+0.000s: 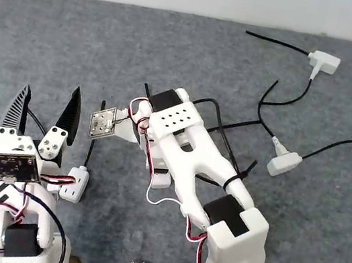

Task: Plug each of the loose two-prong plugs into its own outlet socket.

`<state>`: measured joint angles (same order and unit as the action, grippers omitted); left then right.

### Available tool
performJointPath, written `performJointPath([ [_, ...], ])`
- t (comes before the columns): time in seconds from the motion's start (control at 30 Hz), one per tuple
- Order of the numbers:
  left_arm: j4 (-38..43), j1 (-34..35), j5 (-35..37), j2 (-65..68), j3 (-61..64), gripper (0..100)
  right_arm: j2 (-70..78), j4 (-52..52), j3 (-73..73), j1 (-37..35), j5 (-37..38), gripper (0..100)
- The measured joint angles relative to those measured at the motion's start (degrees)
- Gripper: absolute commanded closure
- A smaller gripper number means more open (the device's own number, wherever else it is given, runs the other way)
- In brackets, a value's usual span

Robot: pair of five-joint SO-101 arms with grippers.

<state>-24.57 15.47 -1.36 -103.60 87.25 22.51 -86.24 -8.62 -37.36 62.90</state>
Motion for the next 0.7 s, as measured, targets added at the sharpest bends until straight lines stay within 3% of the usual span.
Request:
performJointPath([
  [0.7, 0.00, 0.00, 0.00, 0.00, 0.00, 70, -0.79, 8.09, 9.23, -1.67, -4.04, 99.1],
])
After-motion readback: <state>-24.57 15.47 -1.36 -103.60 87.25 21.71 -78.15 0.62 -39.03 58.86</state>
